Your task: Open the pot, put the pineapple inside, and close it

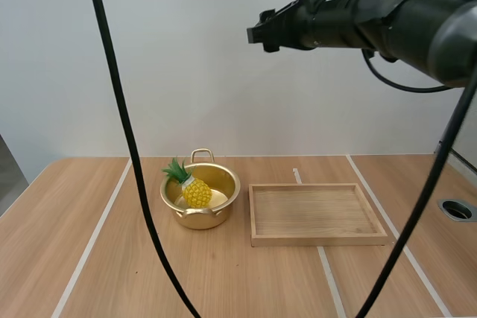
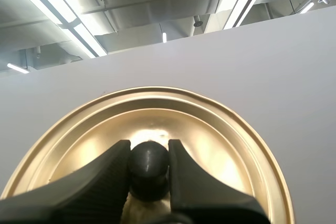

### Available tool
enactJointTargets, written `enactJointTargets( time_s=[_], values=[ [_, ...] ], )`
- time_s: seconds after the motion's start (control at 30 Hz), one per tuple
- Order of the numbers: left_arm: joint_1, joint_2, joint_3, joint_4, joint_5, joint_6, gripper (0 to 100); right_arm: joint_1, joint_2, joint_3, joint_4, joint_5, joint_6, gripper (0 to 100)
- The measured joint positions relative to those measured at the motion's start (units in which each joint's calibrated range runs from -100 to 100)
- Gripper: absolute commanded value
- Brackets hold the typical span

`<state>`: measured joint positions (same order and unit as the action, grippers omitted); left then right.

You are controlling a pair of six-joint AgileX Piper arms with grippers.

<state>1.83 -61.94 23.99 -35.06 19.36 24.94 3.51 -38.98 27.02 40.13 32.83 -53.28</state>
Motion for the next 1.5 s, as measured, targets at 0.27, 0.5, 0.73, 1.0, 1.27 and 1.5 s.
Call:
enactJointTargets(
  time_s=[0.27,0.5,0.73,1.0,1.27,1.5],
  values=[
    [0.00,0.00,0.00,0.00,0.00,0.00,0,-4.94,-7.66,0.00,-4.62,4.82,2.91,35],
    [0.00,0.00,0.00,0.00,0.00,0.00,0,-6.84,-12.65,0.00,-9.96,13.80,11.26,34],
    [0.00,0.00,0.00,0.00,0.00,0.00,0,-6.93,-17.95,4.78,-18.03,22.62,14.62,0],
    [0.00,0.00,0.00,0.00,0.00,0.00,0,-6.93,-26.50,11.72,-21.62,24.40,16.82,0],
    [0.00,0.00,0.00,-0.12,0.00,0.00,0,-6.93,-33.69,19.41,-23.00,24.80,22.24,0],
    [0.00,0.46,0.00,-0.22,3.78,0.00,0,-6.93,-38.92,23.45,-23.00,28.41,22.81,0]
  ],
)
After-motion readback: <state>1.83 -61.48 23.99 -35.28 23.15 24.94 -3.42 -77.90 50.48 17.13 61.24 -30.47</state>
